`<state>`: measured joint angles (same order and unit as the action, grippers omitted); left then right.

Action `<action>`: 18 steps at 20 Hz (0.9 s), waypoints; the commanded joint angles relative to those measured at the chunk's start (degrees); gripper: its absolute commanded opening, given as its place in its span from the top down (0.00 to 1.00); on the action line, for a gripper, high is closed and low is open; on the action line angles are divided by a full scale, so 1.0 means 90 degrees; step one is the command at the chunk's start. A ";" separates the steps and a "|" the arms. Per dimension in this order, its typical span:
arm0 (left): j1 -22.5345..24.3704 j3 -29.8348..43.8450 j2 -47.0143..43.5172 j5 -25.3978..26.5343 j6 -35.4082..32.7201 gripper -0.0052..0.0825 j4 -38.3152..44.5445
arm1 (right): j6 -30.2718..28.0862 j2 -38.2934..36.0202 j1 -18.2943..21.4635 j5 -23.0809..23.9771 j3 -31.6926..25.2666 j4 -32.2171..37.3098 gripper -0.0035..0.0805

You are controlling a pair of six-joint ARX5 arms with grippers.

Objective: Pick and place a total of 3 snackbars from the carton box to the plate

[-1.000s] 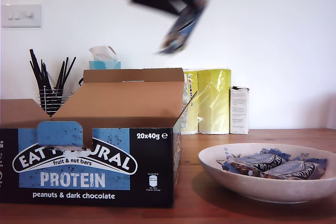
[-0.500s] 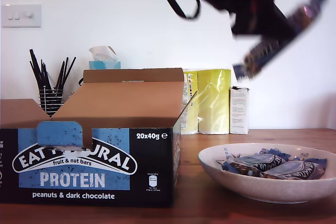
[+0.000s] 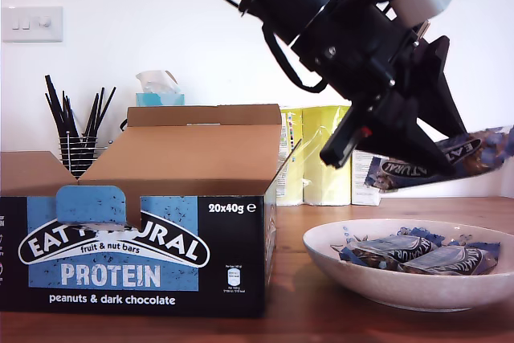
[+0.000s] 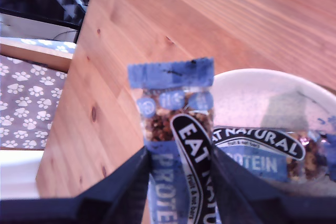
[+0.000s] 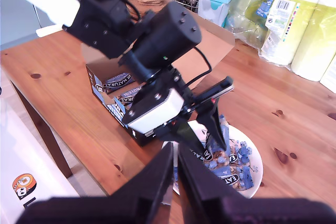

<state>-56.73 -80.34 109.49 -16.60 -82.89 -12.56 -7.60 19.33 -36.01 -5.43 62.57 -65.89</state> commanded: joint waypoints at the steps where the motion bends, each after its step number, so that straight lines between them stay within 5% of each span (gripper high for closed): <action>1: 0.0112 -0.0393 0.0068 -0.0236 0.0044 0.67 -0.0240 | -0.0044 -0.0044 0.0015 0.0005 -0.0027 0.0027 0.97; 18: 0.0287 -0.0770 0.0794 -0.1185 0.0046 0.67 -0.0935 | -0.0226 -0.0044 0.0015 0.0002 -0.0027 0.0233 0.97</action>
<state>-54.22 -88.23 115.74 -26.61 -82.70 -20.99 -9.15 19.33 -36.01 -5.43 62.57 -64.14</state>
